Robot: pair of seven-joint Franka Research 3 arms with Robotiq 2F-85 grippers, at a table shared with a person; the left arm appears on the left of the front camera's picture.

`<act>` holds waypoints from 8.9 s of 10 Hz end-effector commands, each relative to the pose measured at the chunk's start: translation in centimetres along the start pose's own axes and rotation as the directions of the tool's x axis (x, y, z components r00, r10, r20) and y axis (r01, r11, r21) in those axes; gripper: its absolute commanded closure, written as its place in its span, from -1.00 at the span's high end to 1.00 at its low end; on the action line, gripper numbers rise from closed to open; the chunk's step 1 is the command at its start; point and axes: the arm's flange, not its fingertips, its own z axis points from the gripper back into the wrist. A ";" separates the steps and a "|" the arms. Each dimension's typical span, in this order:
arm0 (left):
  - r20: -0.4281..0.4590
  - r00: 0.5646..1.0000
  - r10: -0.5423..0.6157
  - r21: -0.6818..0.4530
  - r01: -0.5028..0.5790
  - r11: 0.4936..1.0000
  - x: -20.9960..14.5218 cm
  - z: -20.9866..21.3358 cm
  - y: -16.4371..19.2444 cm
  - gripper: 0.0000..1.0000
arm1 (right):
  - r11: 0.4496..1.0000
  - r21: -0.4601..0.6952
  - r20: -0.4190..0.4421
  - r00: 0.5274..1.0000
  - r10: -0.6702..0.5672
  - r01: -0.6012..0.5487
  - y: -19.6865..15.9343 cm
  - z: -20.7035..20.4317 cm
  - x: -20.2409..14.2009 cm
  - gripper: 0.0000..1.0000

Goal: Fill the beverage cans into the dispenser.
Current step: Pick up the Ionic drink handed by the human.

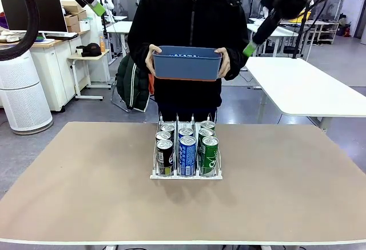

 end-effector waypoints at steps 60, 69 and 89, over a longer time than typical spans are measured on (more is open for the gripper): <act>-0.004 1.000 0.002 -0.002 -0.002 1.000 -0.1 0.1 0.0 1.00 | 0.990 0.049 0.120 0.983 -0.136 0.131 -2.1 10.8 0.7 1.00; -0.013 0.999 -0.036 0.002 0.036 0.999 1.5 -3.2 2.1 1.00 | 0.990 0.049 0.120 0.983 -0.136 0.131 -2.1 10.8 0.7 1.00; 0.121 0.991 0.062 -0.080 -0.052 0.995 -3.2 -12.7 5.5 1.00 | 0.990 0.049 0.120 0.983 -0.136 0.131 -2.1 10.8 0.7 1.00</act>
